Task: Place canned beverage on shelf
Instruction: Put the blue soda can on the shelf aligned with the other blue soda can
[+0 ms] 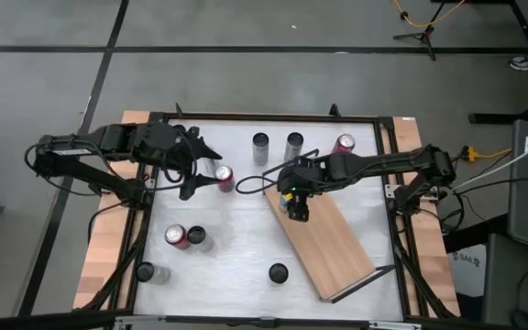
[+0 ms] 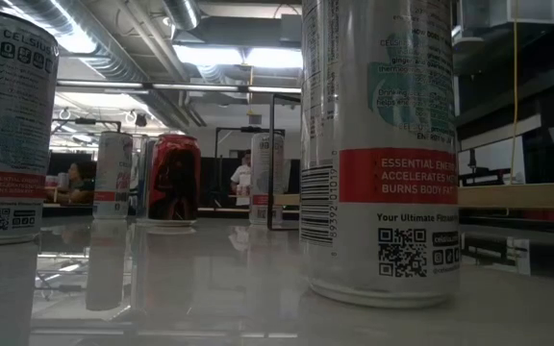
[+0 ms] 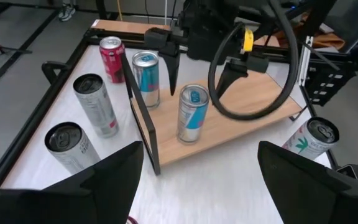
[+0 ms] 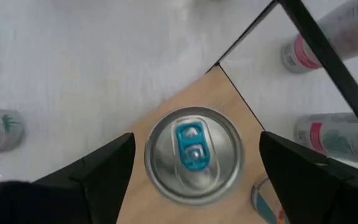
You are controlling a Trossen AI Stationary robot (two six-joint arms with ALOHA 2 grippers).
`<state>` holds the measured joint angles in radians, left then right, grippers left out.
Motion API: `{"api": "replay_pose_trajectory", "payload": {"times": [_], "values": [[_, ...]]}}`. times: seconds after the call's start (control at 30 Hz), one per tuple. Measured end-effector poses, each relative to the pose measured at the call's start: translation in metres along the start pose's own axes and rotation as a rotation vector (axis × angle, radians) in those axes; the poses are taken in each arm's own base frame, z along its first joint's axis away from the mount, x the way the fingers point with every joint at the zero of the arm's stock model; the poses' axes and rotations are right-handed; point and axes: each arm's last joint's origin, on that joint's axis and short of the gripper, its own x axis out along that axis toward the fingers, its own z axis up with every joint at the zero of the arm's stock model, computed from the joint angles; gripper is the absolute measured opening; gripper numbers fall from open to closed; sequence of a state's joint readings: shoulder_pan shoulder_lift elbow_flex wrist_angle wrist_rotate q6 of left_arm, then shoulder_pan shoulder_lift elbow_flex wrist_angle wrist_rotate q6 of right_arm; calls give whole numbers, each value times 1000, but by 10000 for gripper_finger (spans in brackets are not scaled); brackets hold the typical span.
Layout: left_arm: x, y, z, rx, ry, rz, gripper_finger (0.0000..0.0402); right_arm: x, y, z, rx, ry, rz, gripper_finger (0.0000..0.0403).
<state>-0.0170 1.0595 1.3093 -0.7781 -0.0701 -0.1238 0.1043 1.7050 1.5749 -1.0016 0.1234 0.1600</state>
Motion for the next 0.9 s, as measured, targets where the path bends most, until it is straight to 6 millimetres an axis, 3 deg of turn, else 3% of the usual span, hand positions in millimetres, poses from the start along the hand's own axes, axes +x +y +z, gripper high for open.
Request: {"api": "replay_pose_trajectory", "payload": {"times": [0.53,0.9], "values": [[0,0,0,3,1,0,310,10,1,0,-6,34,-5,329],[0,1,0,2,-4,41,310,10,1,-1,-14,43,-6,230]]}}
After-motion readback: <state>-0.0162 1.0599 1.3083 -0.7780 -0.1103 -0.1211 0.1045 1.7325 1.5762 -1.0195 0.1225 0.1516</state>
